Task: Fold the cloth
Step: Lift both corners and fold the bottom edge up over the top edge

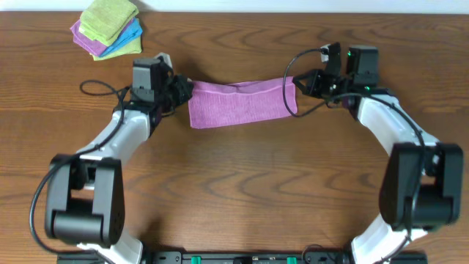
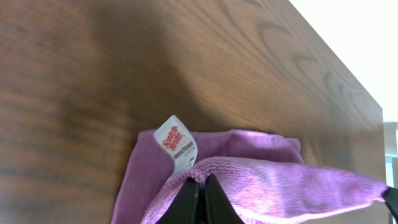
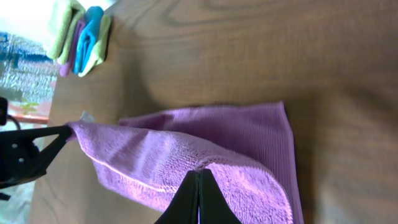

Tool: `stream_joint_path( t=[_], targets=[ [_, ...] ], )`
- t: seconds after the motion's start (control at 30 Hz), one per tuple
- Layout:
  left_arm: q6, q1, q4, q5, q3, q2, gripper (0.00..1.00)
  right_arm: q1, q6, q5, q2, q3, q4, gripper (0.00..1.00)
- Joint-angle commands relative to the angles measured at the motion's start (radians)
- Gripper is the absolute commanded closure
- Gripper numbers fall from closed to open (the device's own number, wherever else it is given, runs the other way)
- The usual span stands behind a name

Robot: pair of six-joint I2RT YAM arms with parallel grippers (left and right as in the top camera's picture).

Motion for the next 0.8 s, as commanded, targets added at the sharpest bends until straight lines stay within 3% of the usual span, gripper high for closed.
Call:
stream_joint_path(
  t=[0.0, 0.3, 0.77],
  targets=[
    [0.033, 0.005, -0.003, 0.008, 0.087, 0.061, 0.94, 0.021, 0.028, 0.007, 0.067, 0.093, -0.001, 0.98],
    [0.073, 0.011, -0.062, 0.029, 0.199, 0.143, 0.95, 0.023, 0.046, 0.022, 0.131, 0.192, -0.010, 0.98],
    [0.150, 0.016, -0.328, 0.052, 0.201, 0.120, 0.94, 0.025, -0.042, 0.041, 0.131, 0.192, -0.320, 0.98]
  ],
)
